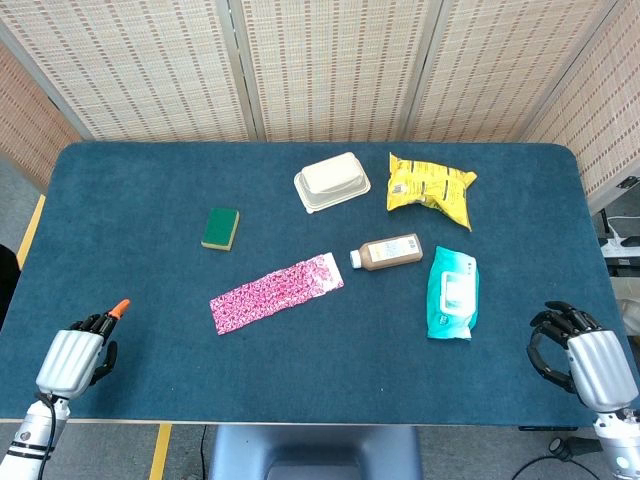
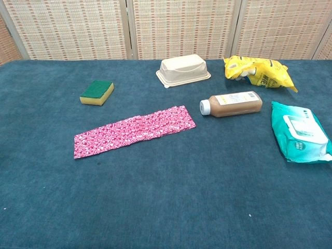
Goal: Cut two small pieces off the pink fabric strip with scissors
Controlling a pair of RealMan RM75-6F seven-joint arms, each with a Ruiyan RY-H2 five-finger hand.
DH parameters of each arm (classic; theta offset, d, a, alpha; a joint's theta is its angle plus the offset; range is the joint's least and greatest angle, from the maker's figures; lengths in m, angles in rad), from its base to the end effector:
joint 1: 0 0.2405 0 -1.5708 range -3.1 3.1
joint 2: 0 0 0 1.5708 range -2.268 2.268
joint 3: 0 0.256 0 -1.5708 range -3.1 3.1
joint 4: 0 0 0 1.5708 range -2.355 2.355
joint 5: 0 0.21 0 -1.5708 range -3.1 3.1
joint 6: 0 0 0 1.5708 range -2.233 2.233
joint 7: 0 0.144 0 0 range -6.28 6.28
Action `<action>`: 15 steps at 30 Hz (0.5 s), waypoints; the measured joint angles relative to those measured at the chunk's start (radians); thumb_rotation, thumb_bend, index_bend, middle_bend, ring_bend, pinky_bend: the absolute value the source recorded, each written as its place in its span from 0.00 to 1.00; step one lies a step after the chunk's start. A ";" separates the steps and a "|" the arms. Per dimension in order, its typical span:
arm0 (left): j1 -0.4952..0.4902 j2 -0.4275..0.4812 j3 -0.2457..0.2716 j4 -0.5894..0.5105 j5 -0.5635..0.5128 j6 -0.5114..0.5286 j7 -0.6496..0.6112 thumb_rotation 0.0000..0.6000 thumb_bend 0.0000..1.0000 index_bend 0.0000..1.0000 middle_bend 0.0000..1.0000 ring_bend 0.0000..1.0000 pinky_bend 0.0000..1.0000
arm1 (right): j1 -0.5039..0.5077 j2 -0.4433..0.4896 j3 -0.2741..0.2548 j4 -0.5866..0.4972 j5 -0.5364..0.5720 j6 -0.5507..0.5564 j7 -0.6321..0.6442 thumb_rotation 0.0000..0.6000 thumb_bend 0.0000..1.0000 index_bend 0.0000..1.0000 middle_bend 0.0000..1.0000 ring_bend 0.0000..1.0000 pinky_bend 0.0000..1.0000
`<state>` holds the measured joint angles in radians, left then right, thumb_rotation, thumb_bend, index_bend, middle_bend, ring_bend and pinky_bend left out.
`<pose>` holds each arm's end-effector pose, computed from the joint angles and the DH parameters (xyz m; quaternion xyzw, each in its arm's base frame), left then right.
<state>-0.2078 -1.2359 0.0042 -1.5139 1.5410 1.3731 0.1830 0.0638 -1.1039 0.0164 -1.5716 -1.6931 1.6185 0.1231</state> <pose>-0.3007 0.2066 0.1055 -0.6921 -0.3288 -0.3337 0.5491 -0.2932 -0.1651 0.1685 0.6151 -0.3472 0.4645 0.5342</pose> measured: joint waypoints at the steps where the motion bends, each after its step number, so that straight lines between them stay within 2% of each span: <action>1: 0.000 0.000 0.001 0.000 0.000 0.000 0.001 1.00 0.65 0.09 0.26 0.31 0.49 | 0.000 0.001 -0.001 -0.001 0.000 -0.002 0.000 1.00 0.32 0.40 0.41 0.23 0.36; 7: 0.000 0.000 0.003 -0.002 -0.001 -0.005 0.007 1.00 0.65 0.09 0.28 0.34 0.49 | 0.000 0.006 -0.005 -0.005 -0.005 -0.004 0.001 1.00 0.32 0.40 0.41 0.23 0.36; 9: -0.001 0.000 0.005 -0.004 -0.003 -0.013 0.013 1.00 0.67 0.07 0.35 0.41 0.51 | -0.001 0.004 -0.005 -0.002 -0.012 0.004 0.002 1.00 0.32 0.40 0.41 0.23 0.36; 13: -0.010 -0.004 0.008 -0.008 -0.006 -0.036 0.032 1.00 0.73 0.00 0.61 0.66 0.63 | -0.006 -0.011 0.004 0.012 -0.018 0.035 -0.008 1.00 0.32 0.38 0.41 0.23 0.36; 15: -0.021 -0.006 0.009 -0.015 -0.008 -0.059 0.044 1.00 0.78 0.00 0.68 0.72 0.65 | -0.012 -0.025 0.014 0.022 -0.016 0.059 -0.022 1.00 0.32 0.36 0.41 0.23 0.36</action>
<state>-0.2286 -1.2424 0.0127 -1.5293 1.5329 1.3137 0.2269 0.0519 -1.1289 0.0308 -1.5497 -1.7091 1.6777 0.1007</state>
